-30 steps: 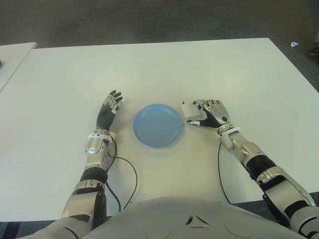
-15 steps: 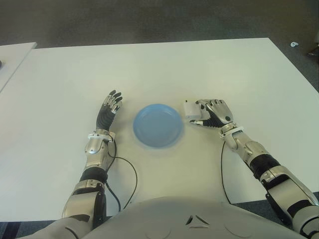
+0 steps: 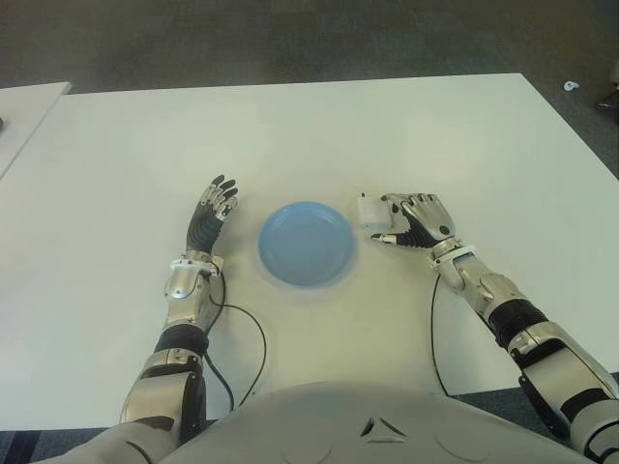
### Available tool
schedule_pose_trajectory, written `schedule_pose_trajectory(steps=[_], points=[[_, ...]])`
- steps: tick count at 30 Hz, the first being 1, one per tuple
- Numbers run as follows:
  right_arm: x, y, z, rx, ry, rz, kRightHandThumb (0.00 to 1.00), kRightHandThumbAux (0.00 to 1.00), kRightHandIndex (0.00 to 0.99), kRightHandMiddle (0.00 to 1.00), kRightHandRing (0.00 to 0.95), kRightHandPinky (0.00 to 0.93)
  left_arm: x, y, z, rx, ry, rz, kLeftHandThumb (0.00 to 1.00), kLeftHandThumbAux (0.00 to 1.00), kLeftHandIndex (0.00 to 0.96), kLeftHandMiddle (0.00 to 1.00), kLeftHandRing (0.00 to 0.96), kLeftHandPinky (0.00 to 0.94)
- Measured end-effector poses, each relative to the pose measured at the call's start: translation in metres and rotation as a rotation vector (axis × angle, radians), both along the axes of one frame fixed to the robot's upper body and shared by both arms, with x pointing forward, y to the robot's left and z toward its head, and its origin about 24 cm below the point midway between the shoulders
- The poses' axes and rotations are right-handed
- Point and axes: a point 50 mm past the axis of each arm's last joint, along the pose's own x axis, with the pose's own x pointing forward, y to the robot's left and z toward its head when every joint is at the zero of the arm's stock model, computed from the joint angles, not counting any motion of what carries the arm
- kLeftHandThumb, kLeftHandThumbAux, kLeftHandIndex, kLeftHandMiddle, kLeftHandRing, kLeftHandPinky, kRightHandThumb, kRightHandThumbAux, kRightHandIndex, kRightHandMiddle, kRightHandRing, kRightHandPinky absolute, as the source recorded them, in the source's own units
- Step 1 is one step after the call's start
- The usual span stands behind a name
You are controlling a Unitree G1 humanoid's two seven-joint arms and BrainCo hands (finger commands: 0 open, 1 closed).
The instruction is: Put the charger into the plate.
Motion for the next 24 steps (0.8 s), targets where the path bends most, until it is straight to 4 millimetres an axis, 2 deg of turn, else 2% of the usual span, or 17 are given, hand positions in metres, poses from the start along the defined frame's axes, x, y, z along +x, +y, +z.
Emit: schedule_pose_trajectory(steps=[12,24], points=[[0.004,-0.010,0.008,-0.021,-0.019,-0.042,0.422,0.392,0.259,0.511,0.549,0.613,0.000,0.001,0.000,-0.002,-0.001,-0.002,0.000,0.506,0.082,0.165,0.162,0.176],[0.006,-0.024,0.022,-0.058,-0.054,-0.054,0.369,0.394,0.247,0.533,0.567,0.608,0.000,0.001,0.000,-0.004,-0.001,-0.009,0.000,0.506,0.072,0.159,0.158,0.179]])
